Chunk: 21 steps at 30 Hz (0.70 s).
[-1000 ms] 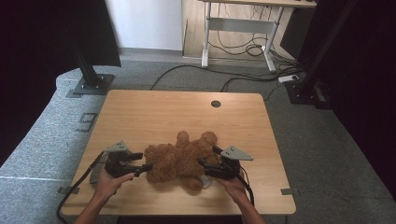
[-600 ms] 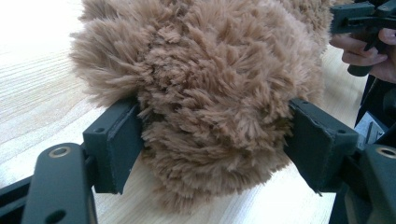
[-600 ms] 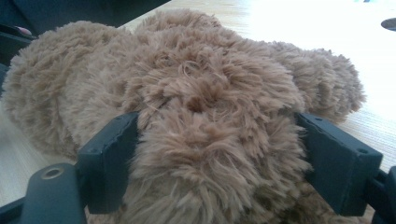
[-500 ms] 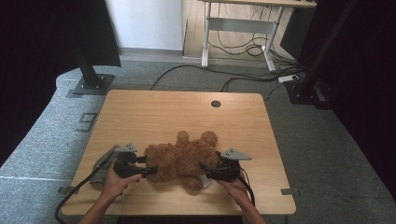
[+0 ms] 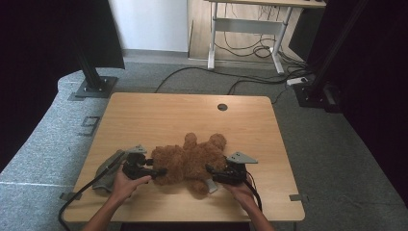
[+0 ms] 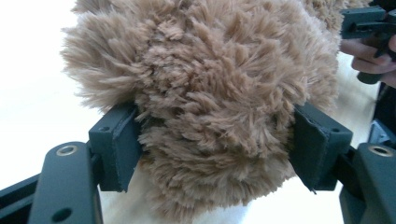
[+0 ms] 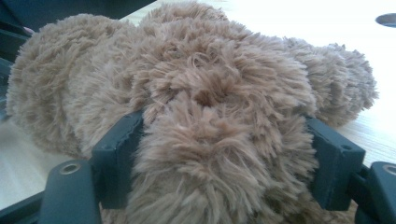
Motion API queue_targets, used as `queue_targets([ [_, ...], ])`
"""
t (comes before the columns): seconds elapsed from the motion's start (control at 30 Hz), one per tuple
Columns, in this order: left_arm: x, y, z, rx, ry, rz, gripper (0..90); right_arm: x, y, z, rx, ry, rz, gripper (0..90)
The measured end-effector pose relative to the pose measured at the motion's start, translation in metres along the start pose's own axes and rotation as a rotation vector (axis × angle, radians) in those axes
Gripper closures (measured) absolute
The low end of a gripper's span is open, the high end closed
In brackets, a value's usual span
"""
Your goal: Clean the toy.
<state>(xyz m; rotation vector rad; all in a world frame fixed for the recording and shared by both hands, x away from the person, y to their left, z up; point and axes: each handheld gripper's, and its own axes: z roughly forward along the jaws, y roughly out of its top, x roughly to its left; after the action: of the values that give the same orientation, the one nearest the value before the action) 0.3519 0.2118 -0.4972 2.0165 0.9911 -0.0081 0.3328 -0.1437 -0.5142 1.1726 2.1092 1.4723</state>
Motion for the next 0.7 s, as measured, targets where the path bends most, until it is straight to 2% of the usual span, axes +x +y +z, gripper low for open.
queue_targets([
  [0.33,0.011,0.031,0.025,0.010,0.015,-0.005,26.0,-0.022,0.005,0.006,-0.020,-0.069,0.038,24.8],
  [0.7,0.023,0.052,0.041,-0.008,0.031,-0.019,26.3,-0.044,0.017,0.020,-0.025,-0.119,0.050,24.6],
])
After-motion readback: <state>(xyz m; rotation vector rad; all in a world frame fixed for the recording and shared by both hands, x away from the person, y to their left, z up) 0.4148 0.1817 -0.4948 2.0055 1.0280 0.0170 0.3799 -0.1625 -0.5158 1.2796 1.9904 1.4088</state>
